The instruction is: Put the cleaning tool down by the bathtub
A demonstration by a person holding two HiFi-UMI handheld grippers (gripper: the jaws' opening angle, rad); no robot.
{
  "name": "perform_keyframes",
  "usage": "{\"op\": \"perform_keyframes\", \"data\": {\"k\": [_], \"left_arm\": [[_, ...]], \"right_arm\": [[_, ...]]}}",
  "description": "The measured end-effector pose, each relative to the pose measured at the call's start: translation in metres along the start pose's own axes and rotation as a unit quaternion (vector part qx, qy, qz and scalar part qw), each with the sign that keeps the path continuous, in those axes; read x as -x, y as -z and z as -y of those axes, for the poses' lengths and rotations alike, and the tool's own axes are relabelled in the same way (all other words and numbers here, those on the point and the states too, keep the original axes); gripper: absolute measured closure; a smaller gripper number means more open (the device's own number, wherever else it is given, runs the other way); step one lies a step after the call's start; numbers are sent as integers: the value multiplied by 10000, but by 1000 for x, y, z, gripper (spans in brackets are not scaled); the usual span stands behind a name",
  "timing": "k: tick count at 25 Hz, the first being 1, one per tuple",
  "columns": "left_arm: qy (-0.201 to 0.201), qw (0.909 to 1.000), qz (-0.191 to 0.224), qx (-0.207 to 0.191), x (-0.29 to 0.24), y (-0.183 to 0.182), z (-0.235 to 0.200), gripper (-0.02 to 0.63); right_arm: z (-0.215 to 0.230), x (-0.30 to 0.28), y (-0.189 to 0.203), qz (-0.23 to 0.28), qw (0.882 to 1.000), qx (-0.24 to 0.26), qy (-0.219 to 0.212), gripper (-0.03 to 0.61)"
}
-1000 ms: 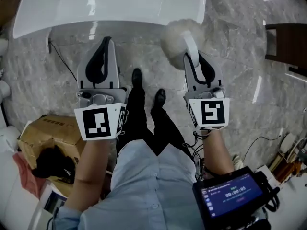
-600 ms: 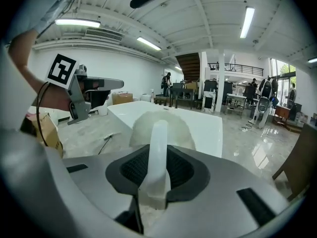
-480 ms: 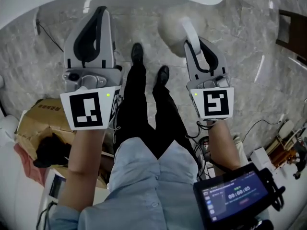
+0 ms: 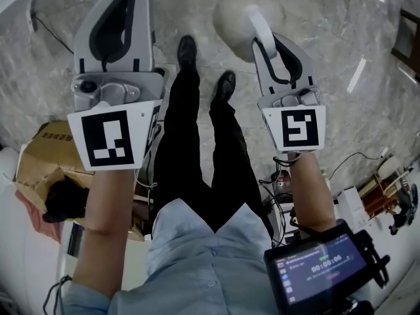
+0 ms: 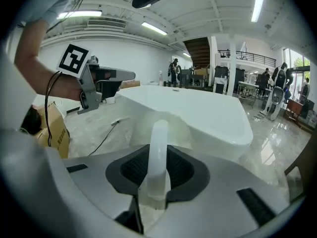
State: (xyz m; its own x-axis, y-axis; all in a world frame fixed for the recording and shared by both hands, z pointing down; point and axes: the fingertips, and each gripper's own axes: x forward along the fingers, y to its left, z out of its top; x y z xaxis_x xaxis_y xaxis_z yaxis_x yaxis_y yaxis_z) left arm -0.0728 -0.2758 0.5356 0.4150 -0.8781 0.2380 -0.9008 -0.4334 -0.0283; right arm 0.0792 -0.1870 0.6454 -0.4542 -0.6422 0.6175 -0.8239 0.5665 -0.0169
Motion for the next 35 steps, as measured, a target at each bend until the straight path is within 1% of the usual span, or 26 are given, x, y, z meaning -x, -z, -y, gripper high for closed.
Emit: {"op": "perform_keyframes", "data": {"k": [6,9,10,11,12,16,18,25,29,32,35], "left_arm": [[1,9999,103,-19,-1,-4,11,598],[4,9998,197,6,-10,-14,26,600],[15,9998,219,18,-15,-12,29,598],[32,9997,222,23,-19,-3,29,598],[49,9998,191,20,-22,16,25,598],[24,9999,-135,50,-23,140,-16,600],[15,9998,-207,84,-23,177,-25,600],[27,9999,-151,75,-28,234,-30,600],[99,9997,-216,28,-34,264,-23,600],[223,9994,-262,49,-37,282,-18,600],[232,9992,-333,42,-40,300,-13,600]], "right_arm": [[5,0,4,-1,9998,166,-91,477],[19,7,4,-8,9994,301,-146,477],[23,5,6,-19,9993,338,-149,477],[24,-2,12,-45,9992,361,-157,477],[19,-17,24,-89,9991,374,-184,477],[-26,-108,101,-317,9981,345,-406,477],[-35,-133,126,-381,9977,344,-433,477],[-44,-166,168,-437,9959,554,-570,477],[-42,-180,197,-552,9954,487,-609,476],[-39,-190,217,-806,9944,360,-575,476],[-34,-200,234,-951,9933,305,-577,476]]}}
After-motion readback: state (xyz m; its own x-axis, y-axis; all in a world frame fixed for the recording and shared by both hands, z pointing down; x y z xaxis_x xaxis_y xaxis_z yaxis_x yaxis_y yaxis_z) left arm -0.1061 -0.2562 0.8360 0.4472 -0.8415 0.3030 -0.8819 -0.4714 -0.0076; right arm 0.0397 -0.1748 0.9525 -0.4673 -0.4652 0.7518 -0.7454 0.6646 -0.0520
